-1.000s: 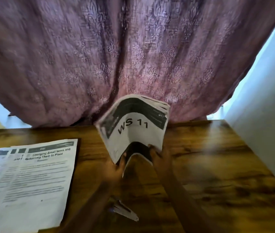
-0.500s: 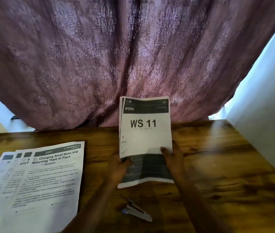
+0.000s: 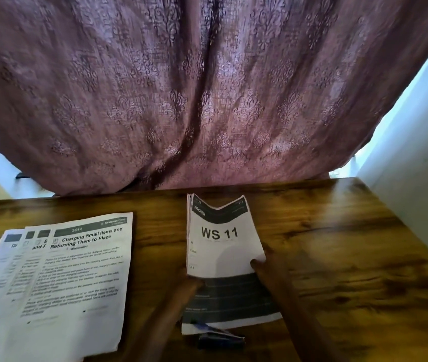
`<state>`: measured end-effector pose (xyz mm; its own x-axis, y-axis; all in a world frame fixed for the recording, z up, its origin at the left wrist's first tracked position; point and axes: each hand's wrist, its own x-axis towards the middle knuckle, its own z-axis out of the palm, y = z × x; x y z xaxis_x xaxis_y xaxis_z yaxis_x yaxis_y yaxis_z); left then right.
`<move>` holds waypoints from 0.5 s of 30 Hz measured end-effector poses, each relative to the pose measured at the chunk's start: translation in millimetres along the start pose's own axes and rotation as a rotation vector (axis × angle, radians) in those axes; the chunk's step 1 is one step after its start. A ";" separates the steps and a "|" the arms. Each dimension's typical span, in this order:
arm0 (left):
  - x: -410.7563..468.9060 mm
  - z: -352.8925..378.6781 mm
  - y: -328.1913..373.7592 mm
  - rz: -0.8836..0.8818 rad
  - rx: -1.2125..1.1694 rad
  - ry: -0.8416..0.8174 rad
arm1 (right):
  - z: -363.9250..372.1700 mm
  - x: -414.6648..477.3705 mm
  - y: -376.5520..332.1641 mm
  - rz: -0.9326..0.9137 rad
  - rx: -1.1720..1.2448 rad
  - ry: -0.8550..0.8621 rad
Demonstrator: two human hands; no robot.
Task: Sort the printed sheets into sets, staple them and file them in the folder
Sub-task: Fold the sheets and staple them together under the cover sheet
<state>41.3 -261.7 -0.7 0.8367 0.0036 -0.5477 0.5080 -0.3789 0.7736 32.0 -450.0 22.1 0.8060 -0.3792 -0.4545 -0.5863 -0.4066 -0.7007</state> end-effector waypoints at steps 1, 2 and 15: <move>-2.2 -1.0 -4.0 0.007 -0.004 -0.008 | 0.1 -4.0 2.0 0.009 -0.008 -0.004; -5.3 -2.5 -5.5 0.040 -0.015 0.005 | -0.9 -8.3 2.0 0.020 -0.014 -0.007; 93.4 7.9 22.2 0.647 1.119 0.150 | -6.3 11.8 7.3 -0.125 -0.448 0.089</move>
<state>129.1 -277.1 -37.2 0.9157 -0.3936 -0.0805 -0.3782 -0.9121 0.1583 36.7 -462.7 15.1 0.8739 -0.3663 -0.3195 -0.4784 -0.7648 -0.4315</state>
